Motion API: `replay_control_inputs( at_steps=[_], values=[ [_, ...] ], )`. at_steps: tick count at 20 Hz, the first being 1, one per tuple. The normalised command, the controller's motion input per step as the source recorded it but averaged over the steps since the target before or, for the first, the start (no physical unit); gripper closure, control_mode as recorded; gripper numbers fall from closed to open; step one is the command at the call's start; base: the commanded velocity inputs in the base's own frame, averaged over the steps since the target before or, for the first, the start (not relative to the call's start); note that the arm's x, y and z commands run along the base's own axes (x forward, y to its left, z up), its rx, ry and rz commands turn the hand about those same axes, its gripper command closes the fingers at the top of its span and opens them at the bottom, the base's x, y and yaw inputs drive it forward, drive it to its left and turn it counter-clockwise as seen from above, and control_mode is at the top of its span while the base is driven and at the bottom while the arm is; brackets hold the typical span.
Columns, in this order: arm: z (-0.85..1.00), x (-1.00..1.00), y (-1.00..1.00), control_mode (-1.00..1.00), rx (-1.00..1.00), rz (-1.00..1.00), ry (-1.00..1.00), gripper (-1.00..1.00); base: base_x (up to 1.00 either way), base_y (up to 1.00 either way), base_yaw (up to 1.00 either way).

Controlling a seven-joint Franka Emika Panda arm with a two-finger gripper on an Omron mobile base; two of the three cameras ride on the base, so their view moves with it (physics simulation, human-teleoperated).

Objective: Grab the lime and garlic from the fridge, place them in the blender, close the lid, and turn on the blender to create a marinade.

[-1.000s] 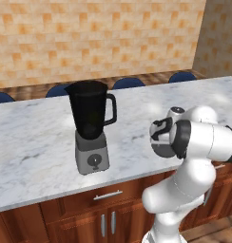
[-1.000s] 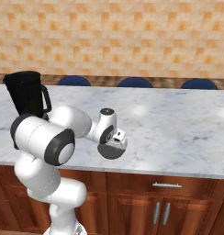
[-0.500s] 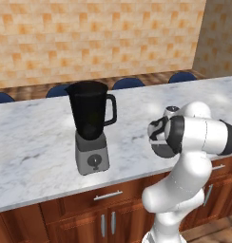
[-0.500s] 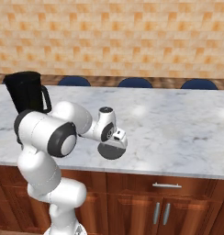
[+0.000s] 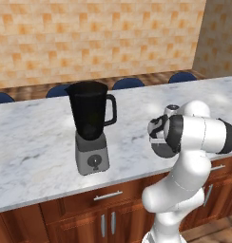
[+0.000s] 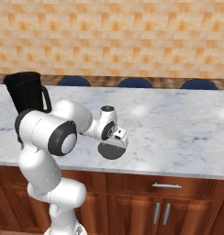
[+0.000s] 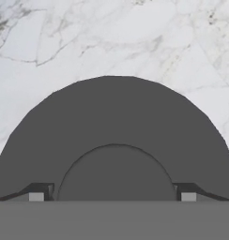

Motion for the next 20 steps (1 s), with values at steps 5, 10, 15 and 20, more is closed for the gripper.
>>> replay_control_inputs(
  at_steps=[5,10,15,20],
  values=[
    [-0.25,-0.03,-0.02,-1.00,0.03,0.00,-0.01,1.00,0.00,0.00,0.00],
    [-0.07,-0.23,-0.19,-1.00,0.05,0.00,-0.11,1.00,0.00,0.00,0.00],
    [0.12,-0.01,0.08,-1.00,0.00,-0.02,0.00,1.00,0.00,0.00,0.00],
    [1.00,-0.11,0.04,-1.00,0.00,-0.02,-0.08,1.00,0.00,0.00,0.00]
  ],
)
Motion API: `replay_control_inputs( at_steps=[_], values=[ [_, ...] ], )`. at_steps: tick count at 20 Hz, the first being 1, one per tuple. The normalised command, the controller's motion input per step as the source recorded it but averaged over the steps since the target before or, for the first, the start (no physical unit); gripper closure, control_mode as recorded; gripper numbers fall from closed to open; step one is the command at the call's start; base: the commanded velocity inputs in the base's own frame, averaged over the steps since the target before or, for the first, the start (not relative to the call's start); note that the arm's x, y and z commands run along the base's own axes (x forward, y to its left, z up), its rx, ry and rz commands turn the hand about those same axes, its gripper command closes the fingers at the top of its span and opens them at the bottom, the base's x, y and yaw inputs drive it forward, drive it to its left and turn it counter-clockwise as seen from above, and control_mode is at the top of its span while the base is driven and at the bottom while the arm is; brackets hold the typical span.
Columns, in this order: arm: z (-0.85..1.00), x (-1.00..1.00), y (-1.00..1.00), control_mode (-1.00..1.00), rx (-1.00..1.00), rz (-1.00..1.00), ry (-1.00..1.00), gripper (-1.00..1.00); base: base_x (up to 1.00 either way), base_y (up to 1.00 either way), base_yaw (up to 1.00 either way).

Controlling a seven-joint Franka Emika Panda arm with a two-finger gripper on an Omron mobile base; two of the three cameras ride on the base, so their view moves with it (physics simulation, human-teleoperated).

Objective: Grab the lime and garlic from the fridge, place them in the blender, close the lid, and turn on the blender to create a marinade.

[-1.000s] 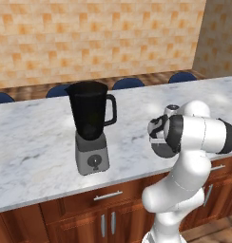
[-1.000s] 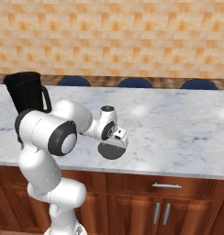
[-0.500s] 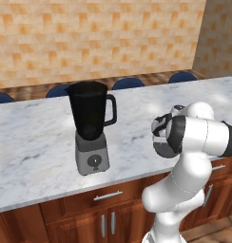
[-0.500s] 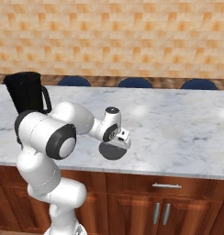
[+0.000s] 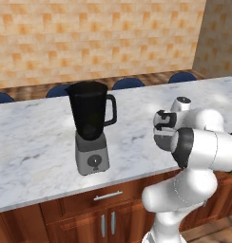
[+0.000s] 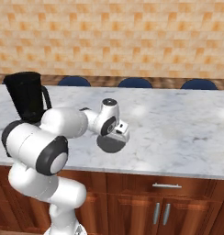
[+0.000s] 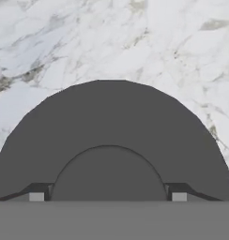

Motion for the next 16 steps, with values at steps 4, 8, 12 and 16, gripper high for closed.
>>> replay_control_inputs(
  at_steps=[4,8,12,16],
  values=[
    [1.00,-0.17,0.31,-1.00,0.00,0.00,-0.05,1.00,0.00,0.00,0.00],
    [1.00,-0.11,0.50,-1.00,-0.02,0.00,-0.11,1.00,0.00,0.00,0.00],
    [0.97,-0.11,0.52,-1.00,-0.01,0.04,-0.18,1.00,0.00,0.00,0.00],
    [1.00,-0.15,0.57,-1.00,-0.01,0.04,-0.04,1.00,0.00,0.00,0.00]
  ],
)
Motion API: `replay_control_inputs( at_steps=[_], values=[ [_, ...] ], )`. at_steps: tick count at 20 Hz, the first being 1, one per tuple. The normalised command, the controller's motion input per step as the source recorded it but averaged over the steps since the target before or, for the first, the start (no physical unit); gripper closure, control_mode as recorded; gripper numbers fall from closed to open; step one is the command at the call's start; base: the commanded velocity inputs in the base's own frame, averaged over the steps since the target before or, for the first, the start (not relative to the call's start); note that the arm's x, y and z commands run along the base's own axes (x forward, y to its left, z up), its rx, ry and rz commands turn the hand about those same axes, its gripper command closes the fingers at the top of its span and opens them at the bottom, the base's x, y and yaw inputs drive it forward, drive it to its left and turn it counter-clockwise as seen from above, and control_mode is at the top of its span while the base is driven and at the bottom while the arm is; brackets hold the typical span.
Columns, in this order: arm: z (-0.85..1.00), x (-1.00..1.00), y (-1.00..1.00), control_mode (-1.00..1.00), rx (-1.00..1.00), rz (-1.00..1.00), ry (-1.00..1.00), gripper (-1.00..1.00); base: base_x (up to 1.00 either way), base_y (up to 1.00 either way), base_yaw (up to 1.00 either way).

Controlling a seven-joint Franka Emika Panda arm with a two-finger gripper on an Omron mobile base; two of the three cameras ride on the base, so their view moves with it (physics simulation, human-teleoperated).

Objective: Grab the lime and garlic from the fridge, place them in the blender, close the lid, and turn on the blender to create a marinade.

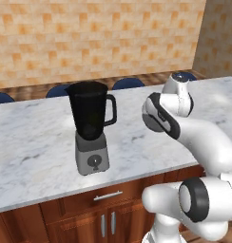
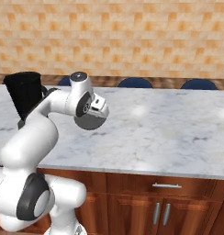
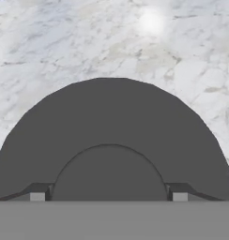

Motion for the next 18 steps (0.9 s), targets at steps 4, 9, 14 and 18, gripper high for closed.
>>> replay_control_inputs(
  at_steps=[4,9,14,18],
  values=[
    [1.00,-0.21,0.52,-1.00,-0.03,0.03,-0.02,1.00,0.00,0.00,0.00],
    [1.00,-0.30,0.43,-1.00,-0.06,0.00,-0.15,1.00,0.00,0.00,0.00],
    [1.00,-0.27,0.40,-1.00,-0.04,0.00,-0.19,1.00,0.00,0.00,0.00],
    [0.98,-0.24,0.48,-1.00,-0.02,0.00,-0.20,1.00,0.00,0.00,0.00]
  ],
)
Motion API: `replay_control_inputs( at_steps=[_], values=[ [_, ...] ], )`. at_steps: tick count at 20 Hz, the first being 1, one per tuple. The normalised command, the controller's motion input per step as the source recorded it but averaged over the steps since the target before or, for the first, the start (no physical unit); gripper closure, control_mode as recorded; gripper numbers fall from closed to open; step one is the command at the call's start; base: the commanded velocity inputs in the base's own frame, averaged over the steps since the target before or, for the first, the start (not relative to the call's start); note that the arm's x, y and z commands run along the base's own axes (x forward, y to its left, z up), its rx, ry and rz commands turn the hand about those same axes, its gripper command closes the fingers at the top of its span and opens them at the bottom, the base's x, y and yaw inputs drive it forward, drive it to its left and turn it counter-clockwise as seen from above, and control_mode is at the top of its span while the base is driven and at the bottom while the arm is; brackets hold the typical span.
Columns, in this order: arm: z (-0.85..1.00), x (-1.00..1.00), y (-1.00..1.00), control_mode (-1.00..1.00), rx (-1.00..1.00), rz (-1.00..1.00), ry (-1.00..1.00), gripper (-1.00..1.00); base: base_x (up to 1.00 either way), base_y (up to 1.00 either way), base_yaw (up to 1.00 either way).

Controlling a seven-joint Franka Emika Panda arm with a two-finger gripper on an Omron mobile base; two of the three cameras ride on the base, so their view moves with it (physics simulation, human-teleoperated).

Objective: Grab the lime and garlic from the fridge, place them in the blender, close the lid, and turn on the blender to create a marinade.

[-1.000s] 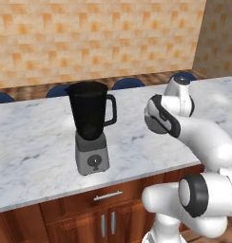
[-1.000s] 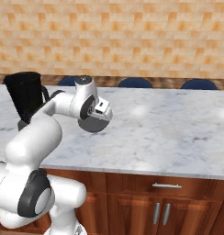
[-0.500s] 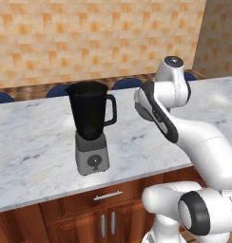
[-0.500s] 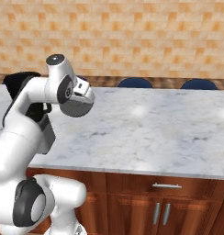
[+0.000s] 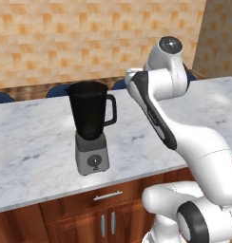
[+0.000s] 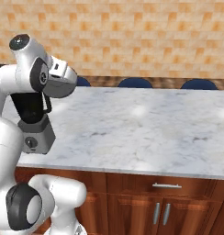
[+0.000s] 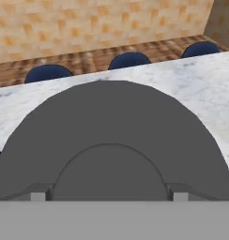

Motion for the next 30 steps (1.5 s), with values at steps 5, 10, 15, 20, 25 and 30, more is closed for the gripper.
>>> replay_control_inputs(
  at_steps=[5,10,15,20,25,30],
  values=[
    [0.83,-0.17,0.51,-1.00,-0.01,0.00,-0.18,1.00,0.00,0.00,0.00],
    [0.38,-0.03,0.75,-1.00,0.00,0.00,0.01,1.00,0.00,0.00,0.00],
    [0.42,0.03,0.87,-1.00,0.00,0.00,0.12,1.00,0.00,0.00,0.00],
    [0.07,0.07,0.56,-1.00,0.00,0.00,0.23,1.00,0.00,0.00,0.00],
    [-0.29,0.14,0.31,-1.00,-0.01,0.03,0.18,1.00,0.00,0.00,0.00],
    [-0.28,0.42,0.26,-1.00,0.00,0.03,0.24,1.00,0.00,0.00,0.00]
  ],
)
